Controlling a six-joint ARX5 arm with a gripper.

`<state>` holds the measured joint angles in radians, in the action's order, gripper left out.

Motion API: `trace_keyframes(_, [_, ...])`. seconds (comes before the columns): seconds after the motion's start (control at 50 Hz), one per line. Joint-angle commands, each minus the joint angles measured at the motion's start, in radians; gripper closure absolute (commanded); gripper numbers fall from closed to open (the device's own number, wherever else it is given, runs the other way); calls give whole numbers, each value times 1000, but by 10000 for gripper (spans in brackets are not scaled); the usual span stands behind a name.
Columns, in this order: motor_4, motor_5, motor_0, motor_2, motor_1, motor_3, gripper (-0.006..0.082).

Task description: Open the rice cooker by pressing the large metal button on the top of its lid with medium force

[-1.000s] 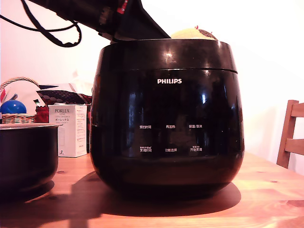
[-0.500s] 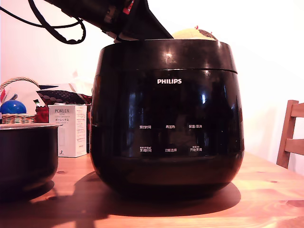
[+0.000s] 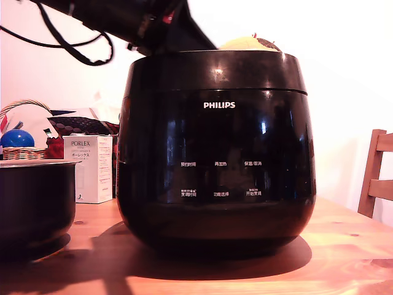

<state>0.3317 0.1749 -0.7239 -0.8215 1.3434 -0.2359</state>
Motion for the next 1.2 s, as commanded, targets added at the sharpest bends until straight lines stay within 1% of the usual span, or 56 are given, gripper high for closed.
trace_keyframes(0.0, [-35, -3, 11, 34, -31, 3, 786])
trace_keyframes(0.14, [-89, -3, 31, 34, -76, 14, 786])
trace_keyframes(0.32, [-140, -3, 74, 34, -116, 64, 786])
trace_keyframes(0.74, [-257, -3, 249, 34, -243, 172, 786])
trace_keyframes(0.98, [-298, -2, 334, 34, -360, 246, 786])
trace_keyframes(1.18, [-321, 1, 383, 34, -425, 278, 786])
